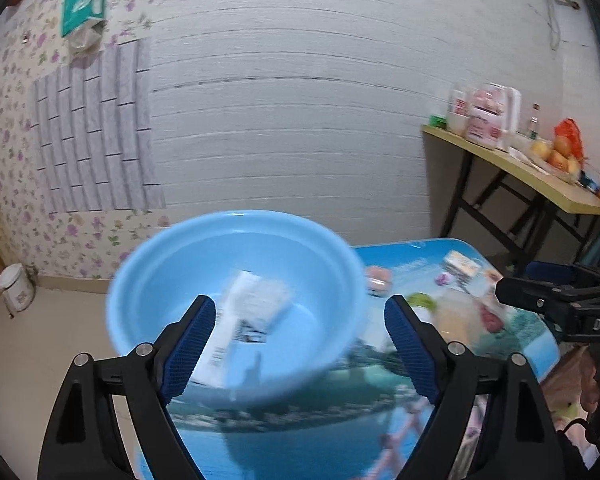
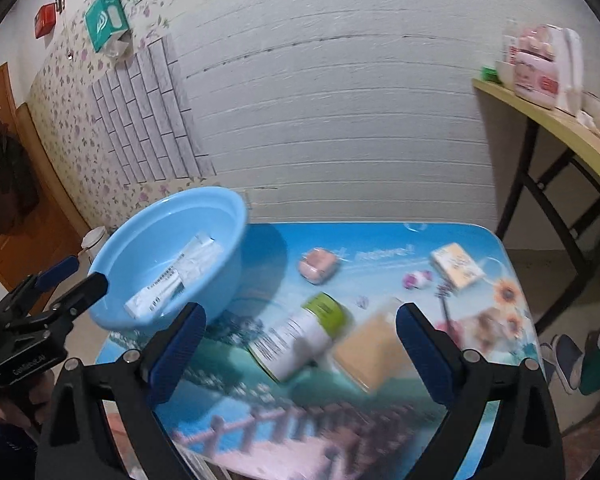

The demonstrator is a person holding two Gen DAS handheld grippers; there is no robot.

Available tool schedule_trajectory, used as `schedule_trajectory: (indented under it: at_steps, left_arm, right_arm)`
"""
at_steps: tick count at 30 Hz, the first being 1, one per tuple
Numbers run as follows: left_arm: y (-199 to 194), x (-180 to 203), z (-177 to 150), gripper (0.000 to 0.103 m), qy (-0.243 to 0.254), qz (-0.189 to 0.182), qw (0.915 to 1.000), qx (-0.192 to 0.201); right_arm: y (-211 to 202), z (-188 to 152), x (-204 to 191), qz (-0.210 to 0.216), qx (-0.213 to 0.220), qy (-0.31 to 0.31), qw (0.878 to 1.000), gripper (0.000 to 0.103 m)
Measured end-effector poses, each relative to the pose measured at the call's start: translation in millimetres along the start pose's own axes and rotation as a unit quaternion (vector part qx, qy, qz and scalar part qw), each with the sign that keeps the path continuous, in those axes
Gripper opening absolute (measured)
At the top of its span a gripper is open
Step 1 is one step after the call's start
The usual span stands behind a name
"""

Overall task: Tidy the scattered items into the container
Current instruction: 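Move both grippers back toward the items on the table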

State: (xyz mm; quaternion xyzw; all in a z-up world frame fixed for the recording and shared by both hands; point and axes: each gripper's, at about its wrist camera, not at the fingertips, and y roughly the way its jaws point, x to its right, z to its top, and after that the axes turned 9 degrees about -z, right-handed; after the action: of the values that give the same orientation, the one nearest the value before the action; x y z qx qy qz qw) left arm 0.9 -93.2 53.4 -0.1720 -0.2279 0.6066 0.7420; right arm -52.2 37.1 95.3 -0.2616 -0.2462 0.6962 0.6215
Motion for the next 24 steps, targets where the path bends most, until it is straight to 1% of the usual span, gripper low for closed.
schedule_trajectory:
  at_steps: [2, 4, 6, 9, 12, 15, 16, 18, 21, 24]
  left_arm:
    - [6, 21, -4, 0.09, 0.012, -0.009, 0.9999, -0.002]
    - [10, 36, -6, 0.092, 0.017, -0.013, 0.9998, -0.002]
    - [13, 49, -7, 0.094, 0.02, -0.022, 0.9995, -0.004]
    - [18, 66, -8, 0.096, 0.034, -0.03, 0.9989, -0.014]
    - [19, 80, -7, 0.098, 0.057, -0.025, 0.9979, -0.02]
    - [18, 84, -7, 0.1, 0.061, -0.024, 0.9976, -0.021]
    - [18, 84, -7, 0.102, 0.059, -0.024, 0.9978, -0.02]
    - [18, 84, -8, 0.103, 0.05, -0.027, 0.9982, -0.019]
    - [23, 82, -8, 0.103, 0.038, -0.021, 0.9987, -0.026]
    - [27, 83, -9, 0.103, 0.036, -0.017, 0.9987, -0.03]
  right_arm:
    - [-12, -7, 6, -0.013, 0.013, -0.019, 1.0, 0.097]
    - [-23, -15, 16, -0.039, 0.028, -0.037, 0.998, 0.097]
    - [-29, -20, 29, -0.056, 0.032, -0.033, 0.997, 0.097]
    - [-33, -26, 44, -0.104, 0.053, -0.015, 0.993, 0.097]
    - [-29, -29, 60, -0.079, 0.047, 0.023, 0.996, 0.097]
    - [-27, -31, 58, -0.088, 0.042, 0.007, 0.995, 0.097]
    - [-27, -32, 56, -0.089, 0.042, -0.001, 0.995, 0.097]
    - [-25, -35, 54, -0.087, 0.041, -0.01, 0.995, 0.097]
    - [-21, -38, 53, -0.077, 0.035, -0.011, 0.996, 0.097]
    - [-19, -39, 56, -0.07, 0.034, -0.002, 0.997, 0.097]
